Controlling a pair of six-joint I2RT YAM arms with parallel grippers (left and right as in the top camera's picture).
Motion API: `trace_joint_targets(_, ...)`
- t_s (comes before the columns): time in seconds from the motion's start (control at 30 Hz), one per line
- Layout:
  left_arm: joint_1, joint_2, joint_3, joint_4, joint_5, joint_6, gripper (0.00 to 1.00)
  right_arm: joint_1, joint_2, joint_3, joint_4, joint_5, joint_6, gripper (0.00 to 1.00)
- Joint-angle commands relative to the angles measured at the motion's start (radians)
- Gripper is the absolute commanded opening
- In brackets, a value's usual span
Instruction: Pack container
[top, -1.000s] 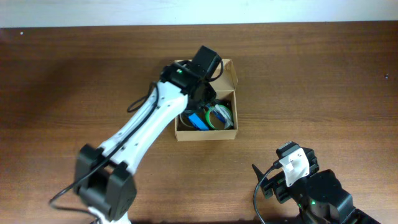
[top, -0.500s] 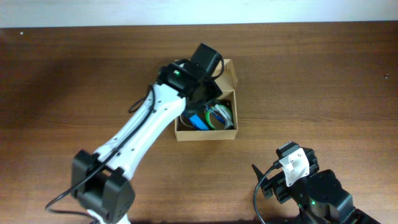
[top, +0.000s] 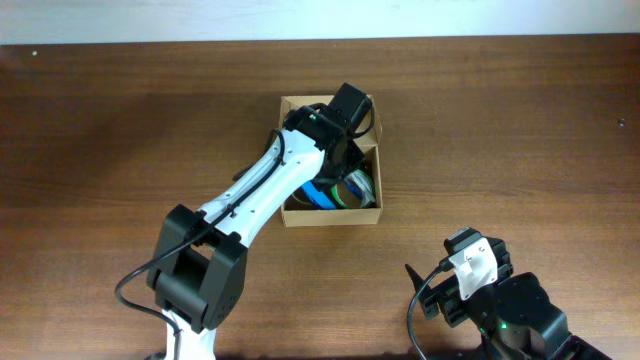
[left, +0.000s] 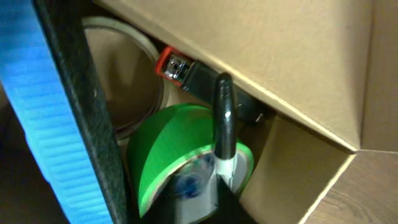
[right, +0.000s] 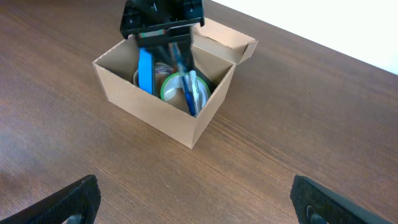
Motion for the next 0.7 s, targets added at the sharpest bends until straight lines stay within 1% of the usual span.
trace_joint_targets(0.0, 0.000, 0.019, 0.009, 0.002, -0.022, 0.006, 0.02, -0.005, -0.005, -0.005, 0.003, 0.002, 0.012, 0.99)
trace_joint_targets(0.2, 0.000, 0.013, 0.010, 0.010, -0.013, -0.003, 0.02, -0.005, -0.005, -0.005, 0.003, 0.002, 0.012, 0.99)
trace_joint_targets(0.43, 0.000, -0.058, 0.010, 0.010, -0.003, -0.044, 0.02, -0.005, -0.005, -0.005, 0.003, 0.002, 0.012, 0.99)
trace_joint_targets(0.47, 0.000, -0.064, 0.010, 0.010, 0.004, -0.044, 0.06, -0.005, -0.005, -0.005, 0.003, 0.002, 0.012, 0.99)
trace_joint_targets(0.5, 0.000, -0.067, 0.010, 0.010, 0.013, -0.043, 0.17, -0.005, -0.005, -0.005, 0.003, 0.002, 0.012, 0.99)
trace_joint_targets(0.53, 0.000, -0.067, 0.010, 0.010, 0.020, -0.043, 0.26, -0.005, -0.005, -0.005, 0.003, 0.002, 0.012, 0.99)
trace_joint_targets(0.57, 0.000, -0.066, 0.010, 0.010, 0.025, -0.043, 0.47, -0.005, -0.005, -0.005, 0.003, 0.002, 0.012, 0.99)
trace_joint_targets(0.6, 0.000, -0.066, 0.010, 0.010, 0.027, -0.043, 0.55, -0.005, -0.005, -0.005, 0.003, 0.002, 0.012, 0.99)
trace_joint_targets(0.67, 0.000, -0.066, 0.010, 0.010, 0.026, -0.042, 0.56, -0.005, -0.005, -0.005, 0.003, 0.002, 0.012, 0.99)
